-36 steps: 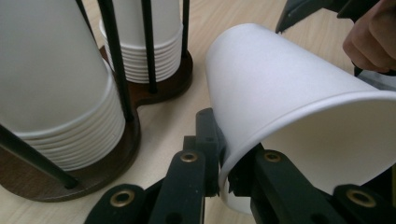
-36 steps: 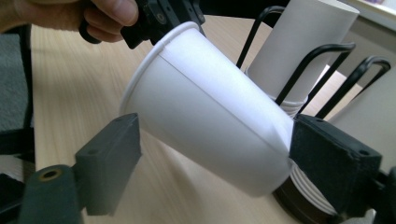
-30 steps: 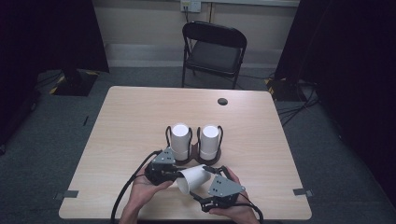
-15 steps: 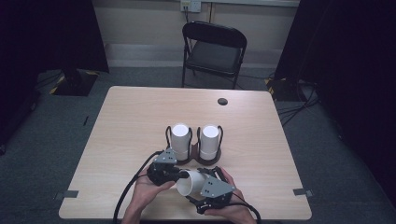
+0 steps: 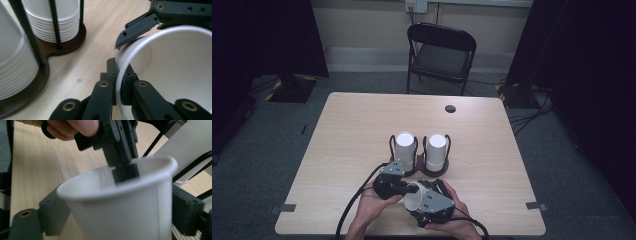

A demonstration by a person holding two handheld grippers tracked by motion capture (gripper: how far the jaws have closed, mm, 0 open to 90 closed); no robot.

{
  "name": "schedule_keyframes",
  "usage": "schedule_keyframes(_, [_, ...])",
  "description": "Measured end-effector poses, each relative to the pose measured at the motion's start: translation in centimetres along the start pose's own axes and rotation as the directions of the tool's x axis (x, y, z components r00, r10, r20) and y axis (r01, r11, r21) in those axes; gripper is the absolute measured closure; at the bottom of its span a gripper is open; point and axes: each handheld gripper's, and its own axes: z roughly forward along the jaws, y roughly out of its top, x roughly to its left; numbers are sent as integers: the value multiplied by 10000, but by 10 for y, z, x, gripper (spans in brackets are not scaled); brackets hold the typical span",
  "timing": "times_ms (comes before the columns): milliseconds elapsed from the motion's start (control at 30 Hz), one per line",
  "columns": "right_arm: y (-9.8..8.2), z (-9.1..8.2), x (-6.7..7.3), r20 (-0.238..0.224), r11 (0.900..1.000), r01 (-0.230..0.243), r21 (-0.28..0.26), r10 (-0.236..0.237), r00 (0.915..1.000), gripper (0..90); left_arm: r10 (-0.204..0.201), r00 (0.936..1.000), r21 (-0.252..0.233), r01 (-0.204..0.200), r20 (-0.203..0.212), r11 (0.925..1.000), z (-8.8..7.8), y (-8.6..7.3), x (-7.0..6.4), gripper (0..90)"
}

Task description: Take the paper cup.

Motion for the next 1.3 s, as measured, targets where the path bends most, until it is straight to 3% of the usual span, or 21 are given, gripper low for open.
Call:
schedule_keyframes(100, [6,1,5,255,9990,425,110,-428,9988,182,-118,9998,8,118,155,9999,3,0,-1,877])
schedule_keyframes(267, [7,2,4,192,9995,281,-116,-279,9994,191,-104,9999,97,104,39,9999,1,0,0,877])
schedule_keyframes(633, [6,0,1,129,9995,-69,-299,73,9999,206,-284,9995,-265,288,154,9992,0,-2,1,864])
schedule_keyframes(733, [6,-1,0,270,9991,-203,-364,213,9994,211,-337,9992,-403,345,196,9986,-2,-2,1,840])
schedule_keyframes(800, [6,-2,-1,291,9991,-245,-352,256,9992,211,-153,9998,-626,161,136,9979,-3,-3,1,840])
schedule_keyframes(933, [6,-2,0,383,9994,-194,-271,205,9991,212,-110,9999,-636,115,88,9979,-3,-3,1,840])
schedule_keyframes(1300, [0,-6,-6,873,9985,-533,-159,545,9947,214,-80,10000,-1413,80,2,9899,-4,-3,1,791])
